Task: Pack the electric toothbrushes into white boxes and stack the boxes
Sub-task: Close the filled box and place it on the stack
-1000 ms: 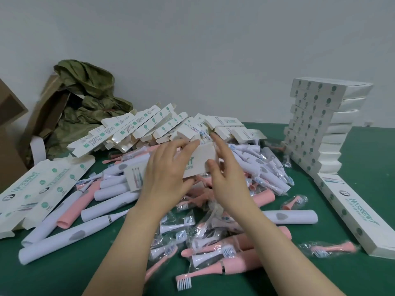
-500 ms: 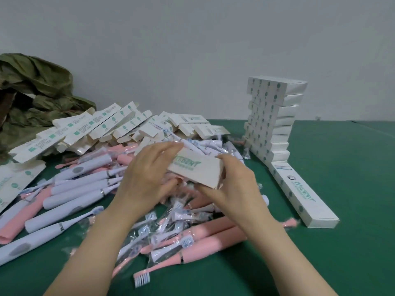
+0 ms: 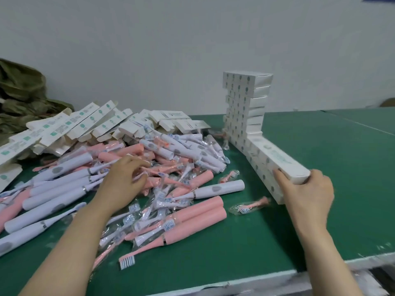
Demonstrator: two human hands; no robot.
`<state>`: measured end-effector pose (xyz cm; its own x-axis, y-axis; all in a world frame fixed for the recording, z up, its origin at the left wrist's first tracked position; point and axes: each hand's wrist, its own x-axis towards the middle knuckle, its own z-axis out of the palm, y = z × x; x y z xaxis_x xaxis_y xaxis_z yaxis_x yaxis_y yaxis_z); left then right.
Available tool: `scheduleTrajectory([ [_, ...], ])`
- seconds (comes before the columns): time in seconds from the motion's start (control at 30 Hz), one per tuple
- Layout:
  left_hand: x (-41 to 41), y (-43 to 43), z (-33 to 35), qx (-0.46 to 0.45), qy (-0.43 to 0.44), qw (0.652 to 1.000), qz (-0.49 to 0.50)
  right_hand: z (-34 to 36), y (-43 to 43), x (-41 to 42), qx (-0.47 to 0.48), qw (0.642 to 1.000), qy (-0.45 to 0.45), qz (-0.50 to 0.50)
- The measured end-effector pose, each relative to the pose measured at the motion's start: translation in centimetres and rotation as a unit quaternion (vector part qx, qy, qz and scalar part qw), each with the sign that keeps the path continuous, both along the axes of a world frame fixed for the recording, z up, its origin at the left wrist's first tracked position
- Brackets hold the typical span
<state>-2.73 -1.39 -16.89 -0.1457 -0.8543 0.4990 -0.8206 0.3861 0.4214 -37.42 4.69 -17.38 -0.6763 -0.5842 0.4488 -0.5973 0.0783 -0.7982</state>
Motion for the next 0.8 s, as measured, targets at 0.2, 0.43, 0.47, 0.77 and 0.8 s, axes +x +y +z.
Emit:
scheduleTrajectory([
  [0.2,0.1,-0.2,-0.1,0.006,0.016,1.000,0.006,-0.8,-0.9,0.4,0.114,0.993,0.041,-0.006],
  [0.43,0.4,-0.1,-0.2,0.013,0.002,1.000,0.009,-1.2,-0.9,0.6,0.148,0.986,0.074,-0.026],
  [0.47,0.5,-0.2,-0.2,0.014,0.001,1.000,0.010,-1.2,-0.8,0.7,0.154,0.985,0.073,-0.026],
  [0.77,-0.1,-0.6,-0.4,0.038,0.011,0.999,-0.003,3.3,0.1,4.9,-0.038,0.978,0.167,0.116],
  [0.8,0.0,-0.6,-0.4,0.042,0.013,0.999,-0.001,3.5,-0.4,6.7,-0.020,0.971,0.158,0.178],
])
